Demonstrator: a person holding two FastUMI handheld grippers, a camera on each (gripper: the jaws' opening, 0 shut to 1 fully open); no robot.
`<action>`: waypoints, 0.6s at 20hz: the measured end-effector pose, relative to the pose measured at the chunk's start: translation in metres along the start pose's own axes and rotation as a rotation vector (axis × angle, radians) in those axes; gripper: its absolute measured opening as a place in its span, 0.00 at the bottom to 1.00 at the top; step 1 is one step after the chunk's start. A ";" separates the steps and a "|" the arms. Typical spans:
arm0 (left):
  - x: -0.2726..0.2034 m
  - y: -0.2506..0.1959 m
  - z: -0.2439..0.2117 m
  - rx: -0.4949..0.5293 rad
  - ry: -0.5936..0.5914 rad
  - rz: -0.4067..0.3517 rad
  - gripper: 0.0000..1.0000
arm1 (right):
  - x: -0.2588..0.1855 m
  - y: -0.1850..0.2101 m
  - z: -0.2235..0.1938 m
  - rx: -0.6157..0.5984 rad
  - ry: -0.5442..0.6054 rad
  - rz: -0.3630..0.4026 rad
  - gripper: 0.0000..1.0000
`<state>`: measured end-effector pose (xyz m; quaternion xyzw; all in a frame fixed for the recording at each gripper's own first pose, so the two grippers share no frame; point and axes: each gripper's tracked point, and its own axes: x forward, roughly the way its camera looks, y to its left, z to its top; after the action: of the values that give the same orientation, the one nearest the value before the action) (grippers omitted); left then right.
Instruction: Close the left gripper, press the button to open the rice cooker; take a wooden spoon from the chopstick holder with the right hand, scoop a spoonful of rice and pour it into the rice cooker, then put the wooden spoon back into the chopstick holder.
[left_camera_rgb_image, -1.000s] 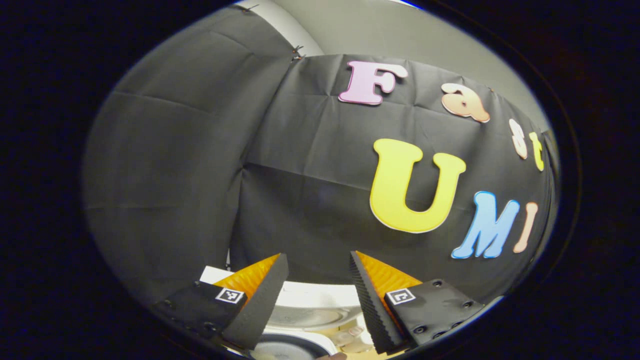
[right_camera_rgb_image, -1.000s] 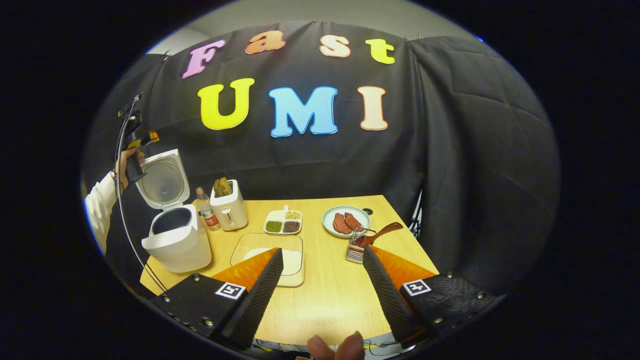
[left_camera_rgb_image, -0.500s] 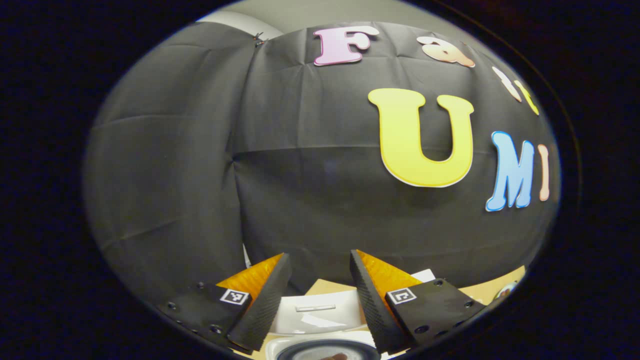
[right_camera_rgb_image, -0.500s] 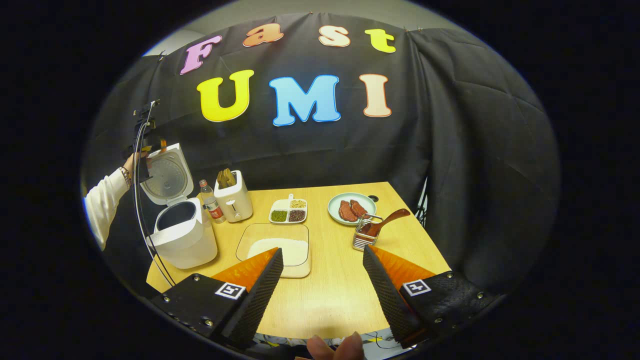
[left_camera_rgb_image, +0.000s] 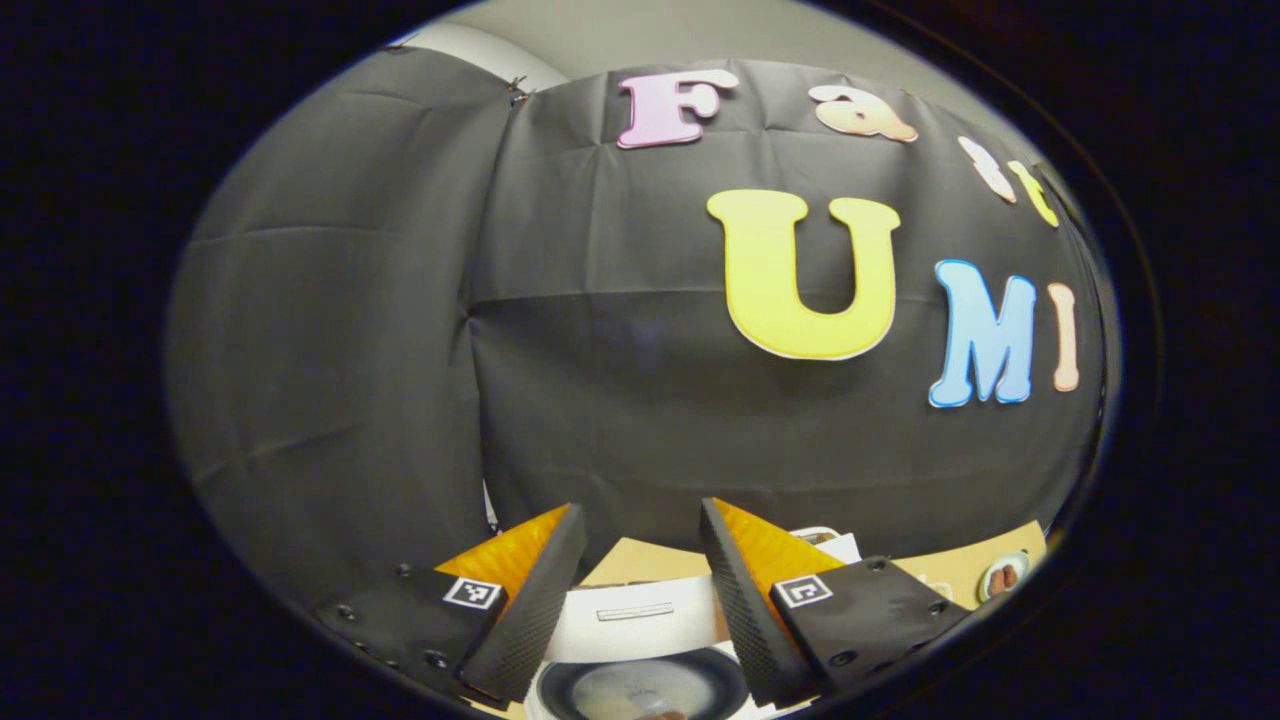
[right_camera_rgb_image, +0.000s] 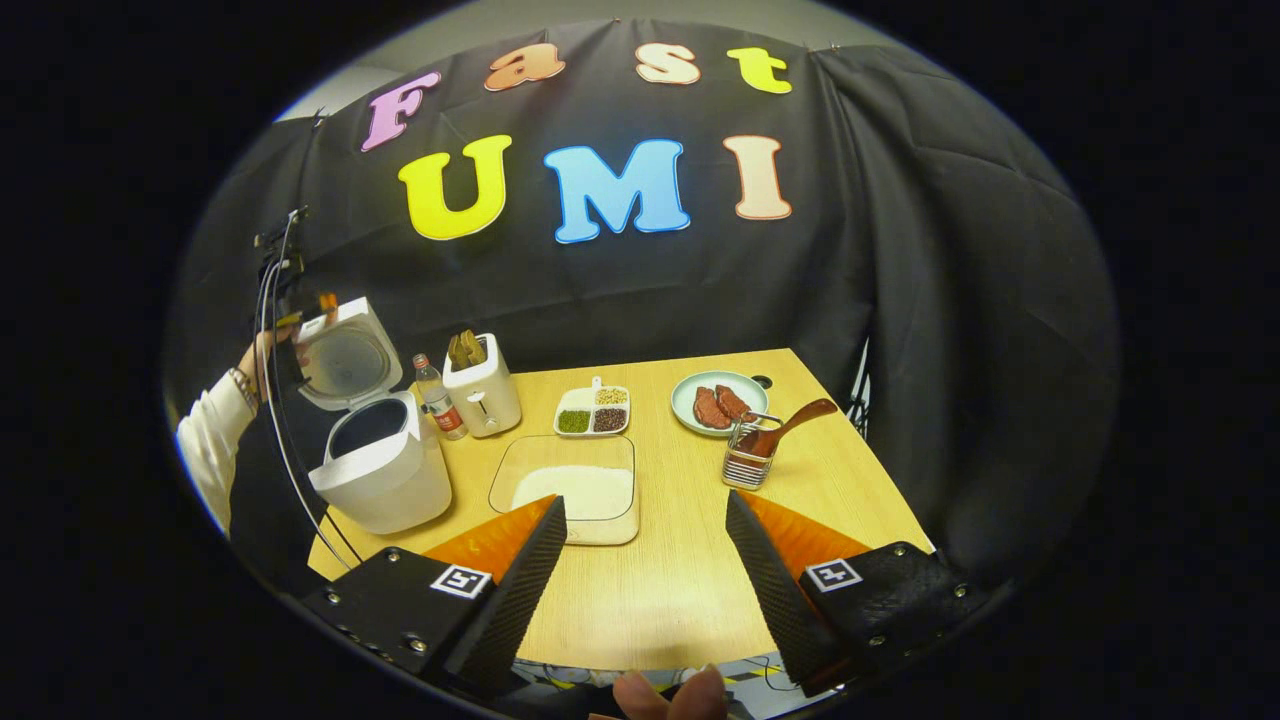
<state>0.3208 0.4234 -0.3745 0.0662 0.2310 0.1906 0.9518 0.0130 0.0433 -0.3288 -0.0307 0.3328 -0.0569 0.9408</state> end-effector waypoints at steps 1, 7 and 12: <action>-0.010 -0.002 -0.008 -0.001 0.002 -0.005 0.83 | 0.000 -0.001 0.001 -0.005 0.000 0.001 0.98; -0.061 -0.020 -0.069 -0.021 0.050 -0.018 0.82 | -0.006 0.002 -0.011 0.001 0.030 0.018 0.98; -0.085 -0.028 -0.131 -0.043 0.144 -0.005 0.85 | -0.006 -0.003 -0.019 -0.005 0.056 0.012 0.98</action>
<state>0.1997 0.3692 -0.4613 0.0313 0.2951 0.1972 0.9344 -0.0037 0.0406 -0.3401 -0.0296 0.3595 -0.0513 0.9312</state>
